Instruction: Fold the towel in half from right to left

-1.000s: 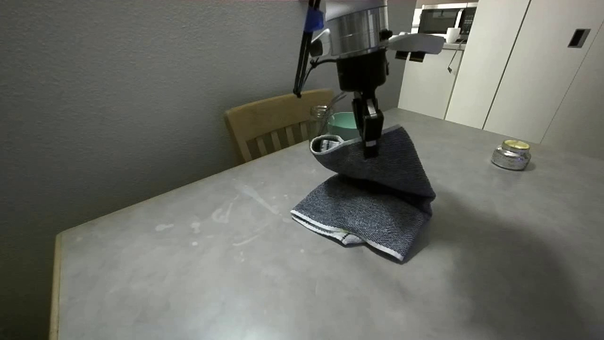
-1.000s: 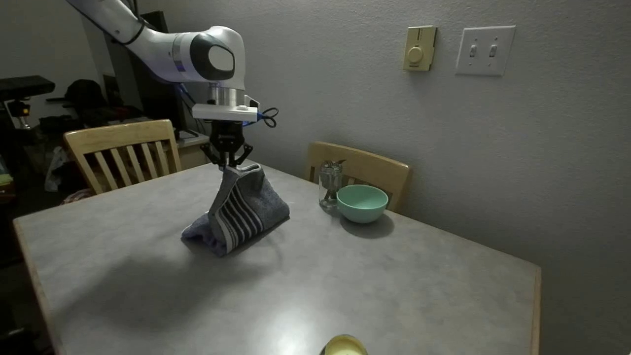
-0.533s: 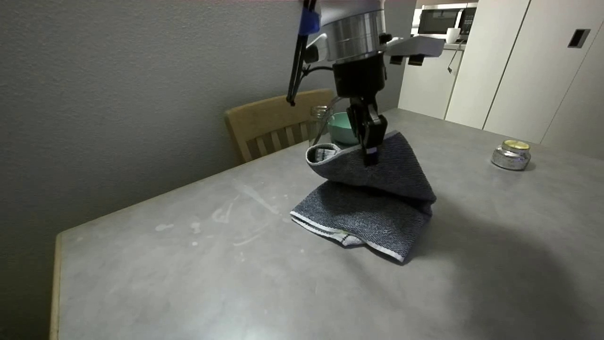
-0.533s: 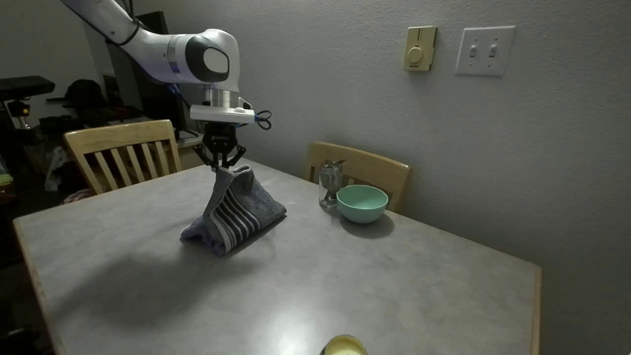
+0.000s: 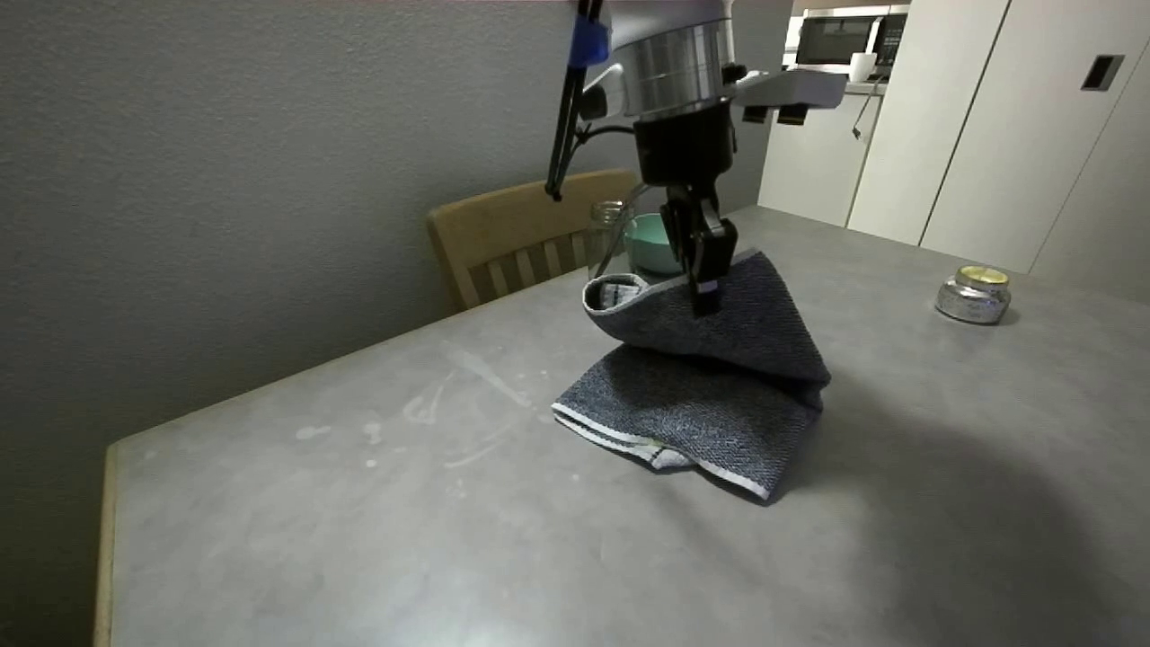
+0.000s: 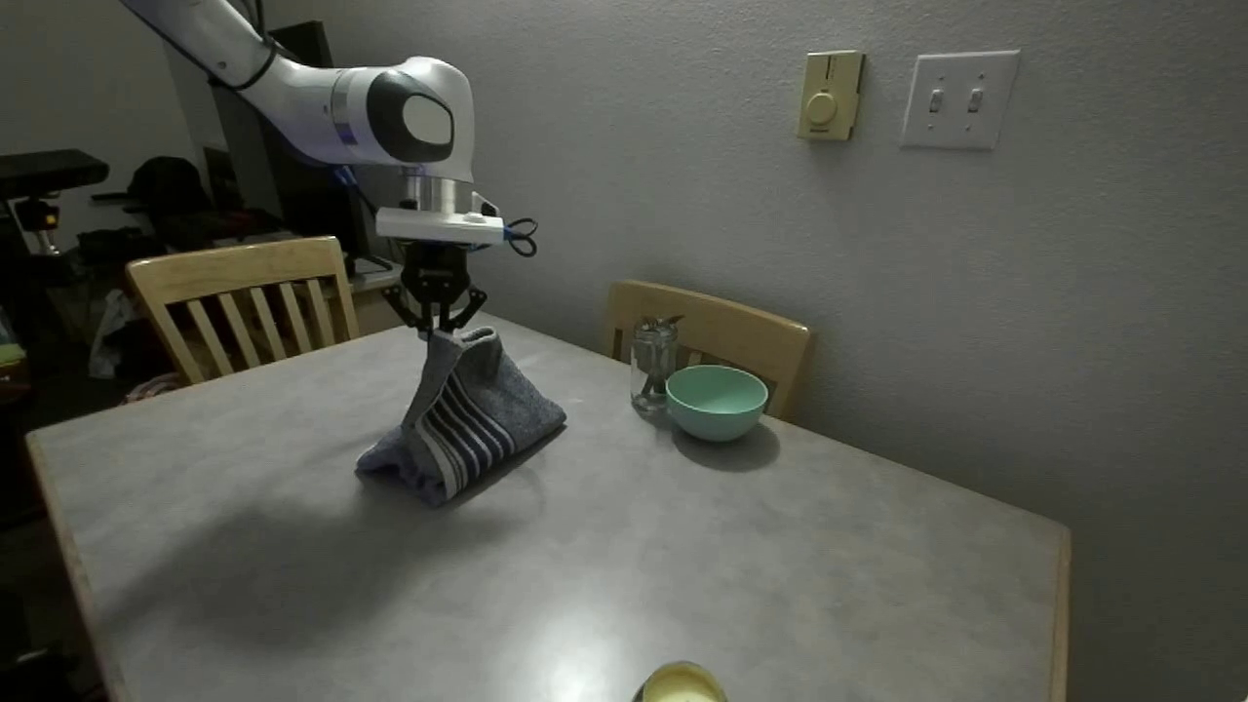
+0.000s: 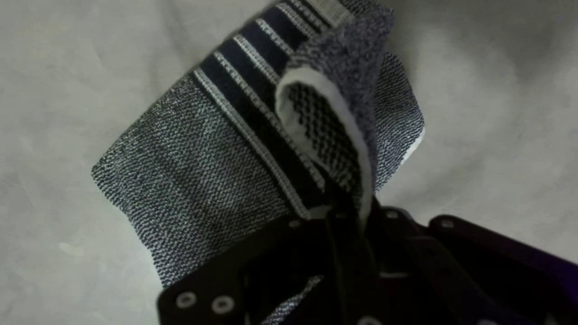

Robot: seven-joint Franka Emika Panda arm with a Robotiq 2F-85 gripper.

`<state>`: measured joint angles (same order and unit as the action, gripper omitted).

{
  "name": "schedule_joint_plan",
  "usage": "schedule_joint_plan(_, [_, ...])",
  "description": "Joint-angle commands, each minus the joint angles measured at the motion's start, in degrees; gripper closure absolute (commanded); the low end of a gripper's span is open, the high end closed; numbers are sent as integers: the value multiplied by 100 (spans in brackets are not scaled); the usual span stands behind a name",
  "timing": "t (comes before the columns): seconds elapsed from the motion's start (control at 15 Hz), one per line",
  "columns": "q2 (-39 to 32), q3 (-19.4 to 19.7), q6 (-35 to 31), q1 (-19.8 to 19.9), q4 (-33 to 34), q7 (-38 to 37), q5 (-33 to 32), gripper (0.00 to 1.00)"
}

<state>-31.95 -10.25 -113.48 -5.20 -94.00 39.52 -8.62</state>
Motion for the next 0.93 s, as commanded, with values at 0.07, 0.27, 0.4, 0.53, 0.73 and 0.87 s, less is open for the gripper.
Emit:
schedule_joint_plan(0.07, [-99,16,60,-19,13,1,-4,98])
schedule_joint_plan(0.27, [-366,-1,151,-105,224,27,-64,98])
schedule_joint_plan(0.4, [-618,-44,163,-128,418,115,-21,98])
schedule_joint_plan(0.53, [-932,-112,228,-171,723,218,40,98])
schedule_joint_plan(0.73, [-1445,-180,561,-287,1326,271,41,98])
schedule_joint_plan(0.87, [-1741,-199,814,-374,1716,328,7,95])
